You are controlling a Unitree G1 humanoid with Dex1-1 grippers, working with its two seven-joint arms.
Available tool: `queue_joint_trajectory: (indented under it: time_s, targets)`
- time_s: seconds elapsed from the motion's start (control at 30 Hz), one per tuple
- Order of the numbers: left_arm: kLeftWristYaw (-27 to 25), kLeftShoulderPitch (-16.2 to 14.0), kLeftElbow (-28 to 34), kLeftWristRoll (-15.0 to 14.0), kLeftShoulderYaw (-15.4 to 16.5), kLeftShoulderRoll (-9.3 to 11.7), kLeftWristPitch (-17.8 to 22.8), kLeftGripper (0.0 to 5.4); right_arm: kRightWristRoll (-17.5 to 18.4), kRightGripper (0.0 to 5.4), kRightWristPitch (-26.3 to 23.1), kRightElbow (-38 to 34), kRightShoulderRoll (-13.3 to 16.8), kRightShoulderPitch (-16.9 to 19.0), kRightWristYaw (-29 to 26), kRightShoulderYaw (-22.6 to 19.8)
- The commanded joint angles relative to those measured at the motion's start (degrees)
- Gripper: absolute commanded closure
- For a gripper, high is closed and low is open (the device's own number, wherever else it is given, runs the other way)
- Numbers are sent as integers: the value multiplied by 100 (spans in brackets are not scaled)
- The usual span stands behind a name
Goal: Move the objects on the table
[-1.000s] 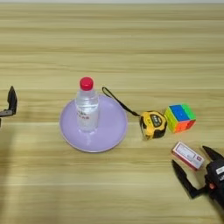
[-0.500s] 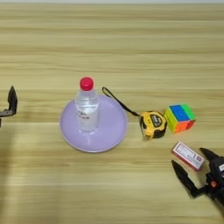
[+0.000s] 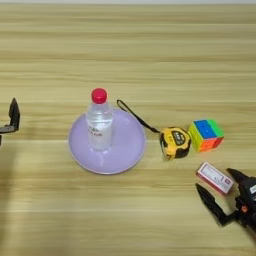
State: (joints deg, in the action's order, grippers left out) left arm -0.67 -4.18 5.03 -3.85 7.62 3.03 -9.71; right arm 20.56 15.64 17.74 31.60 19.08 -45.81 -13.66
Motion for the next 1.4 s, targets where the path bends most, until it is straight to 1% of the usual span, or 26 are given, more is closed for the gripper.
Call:
queue_joint_trajectory:
  time_s: [0.03, 0.17, 0.27, 0.47, 0.5, 0.57, 0.7, 1.03, 1.17, 1.4]
  targets:
    - [12, -49, 69, 4, -9, -6, 60, 0, -461, 53, -391, 495, -15, 321, 66, 294]
    - [7, -47, 66, -1, -5, -3, 60, 0, -464, 100, -354, 457, -11, 329, 75, 309]
    - [8, -45, 66, -3, -1, -2, 63, 0, -465, 116, -332, 436, -11, 335, 88, 311]
    - [10, -28, 44, -2, -5, -5, 57, 0, -467, 169, -319, 349, -12, 337, 107, 323]
    - [11, -23, 40, -1, -5, -6, 56, 0, -465, 188, -320, 331, -13, 336, 111, 326]
    - [12, -9, 28, 0, -5, -6, 55, 0, -462, 197, -317, 301, -14, 332, 117, 335]
    - [13, 16, 12, 0, -5, -4, 55, 0, -478, 245, -278, 255, -25, 322, 149, 362]
    - [1, 40, -18, -6, -7, 2, 59, 0, -493, 325, -159, 203, -60, 315, 247, 452]
    - [-2, 35, -17, -6, -11, 1, 60, 0, -467, 330, -159, 119, -68, 329, 298, 461]
    - [-3, 33, -9, -7, -11, 1, 64, 0, -362, 330, -289, -489, -121, 477, 428, 501]
